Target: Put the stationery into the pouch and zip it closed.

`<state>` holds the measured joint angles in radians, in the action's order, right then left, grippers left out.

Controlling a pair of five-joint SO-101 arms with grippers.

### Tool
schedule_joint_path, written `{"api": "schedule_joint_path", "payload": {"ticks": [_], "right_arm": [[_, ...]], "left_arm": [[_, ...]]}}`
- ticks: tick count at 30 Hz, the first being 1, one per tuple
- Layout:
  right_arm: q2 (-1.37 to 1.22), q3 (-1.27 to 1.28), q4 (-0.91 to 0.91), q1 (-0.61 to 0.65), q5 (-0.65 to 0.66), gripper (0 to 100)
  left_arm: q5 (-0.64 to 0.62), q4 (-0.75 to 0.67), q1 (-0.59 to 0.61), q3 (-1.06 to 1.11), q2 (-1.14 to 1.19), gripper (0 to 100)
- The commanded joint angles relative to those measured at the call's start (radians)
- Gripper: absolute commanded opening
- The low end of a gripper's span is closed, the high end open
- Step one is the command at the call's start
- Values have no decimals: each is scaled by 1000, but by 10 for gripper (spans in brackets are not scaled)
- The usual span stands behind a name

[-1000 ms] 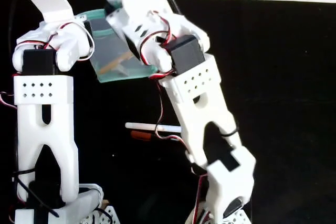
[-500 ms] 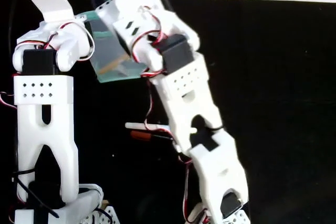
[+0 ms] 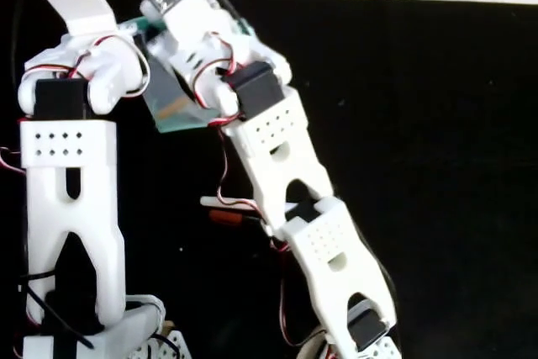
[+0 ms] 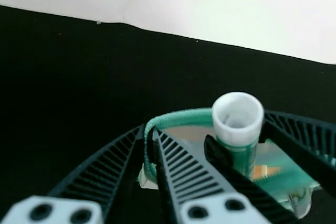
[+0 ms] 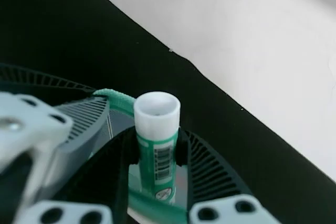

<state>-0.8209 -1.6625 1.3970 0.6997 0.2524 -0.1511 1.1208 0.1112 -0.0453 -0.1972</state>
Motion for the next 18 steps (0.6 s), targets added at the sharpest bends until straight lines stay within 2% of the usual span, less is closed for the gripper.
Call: {"api": "schedule_joint_path", "payload": {"ticks": [1,6,12,18], "right_arm": [[2,-111,45,-22,-5,9],[2,-111,45,-22,-3,34],[2,-111,45,-21,-5,269],[36,-111,41,-21,-5,278]], "left_arm": [[-6,-2,-8,18,16,7],[-6,-2,-8,18,16,7],[-6,-3,-8,18,16,7],[-6,-3,-8,18,16,7]]}}
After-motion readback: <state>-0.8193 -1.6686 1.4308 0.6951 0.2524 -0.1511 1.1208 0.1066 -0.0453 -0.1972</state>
